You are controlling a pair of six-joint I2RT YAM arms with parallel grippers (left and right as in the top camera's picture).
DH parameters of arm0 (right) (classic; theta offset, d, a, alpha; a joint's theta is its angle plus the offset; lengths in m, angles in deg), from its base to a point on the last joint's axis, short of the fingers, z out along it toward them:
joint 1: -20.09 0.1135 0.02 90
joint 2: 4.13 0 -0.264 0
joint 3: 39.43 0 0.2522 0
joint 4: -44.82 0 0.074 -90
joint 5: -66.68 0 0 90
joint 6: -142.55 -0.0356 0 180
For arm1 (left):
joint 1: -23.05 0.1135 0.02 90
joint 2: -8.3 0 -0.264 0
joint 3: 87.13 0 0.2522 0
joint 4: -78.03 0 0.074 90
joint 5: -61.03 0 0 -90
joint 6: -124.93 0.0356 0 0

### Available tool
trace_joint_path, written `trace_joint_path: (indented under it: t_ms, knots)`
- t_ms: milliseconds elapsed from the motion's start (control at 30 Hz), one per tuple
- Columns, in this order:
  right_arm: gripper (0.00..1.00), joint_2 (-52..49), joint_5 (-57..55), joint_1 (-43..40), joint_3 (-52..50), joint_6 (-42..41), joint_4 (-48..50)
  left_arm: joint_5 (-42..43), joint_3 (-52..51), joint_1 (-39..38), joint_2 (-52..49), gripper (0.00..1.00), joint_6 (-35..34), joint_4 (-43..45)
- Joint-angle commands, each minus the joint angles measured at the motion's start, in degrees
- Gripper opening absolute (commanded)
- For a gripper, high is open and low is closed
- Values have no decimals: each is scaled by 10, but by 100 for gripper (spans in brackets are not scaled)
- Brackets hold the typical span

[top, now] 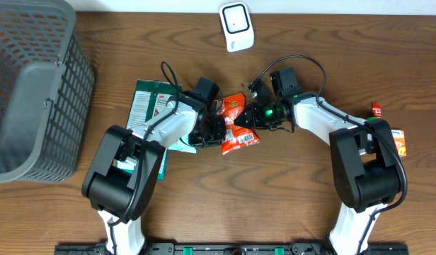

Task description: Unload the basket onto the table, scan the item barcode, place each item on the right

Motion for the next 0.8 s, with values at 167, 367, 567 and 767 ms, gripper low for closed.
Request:
trace_joint_path:
  t_ms: [167, 367, 567, 767]
  knots:
    - [1, 19, -17, 8, -3, 32, -14, -30, -3, 31, 96, 15, 21, -4]
    - [1, 103, -135, 8, -3, 56, -68, -90, -3, 50, 199, 23, 28, -28]
    - [1, 205, -383, 16, -3, 58, -149, -283, -3, 54, 255, 42, 28, -77]
    - [1, 228, -617, 49, -3, 35, -193, -310, -3, 55, 249, 56, 28, -103]
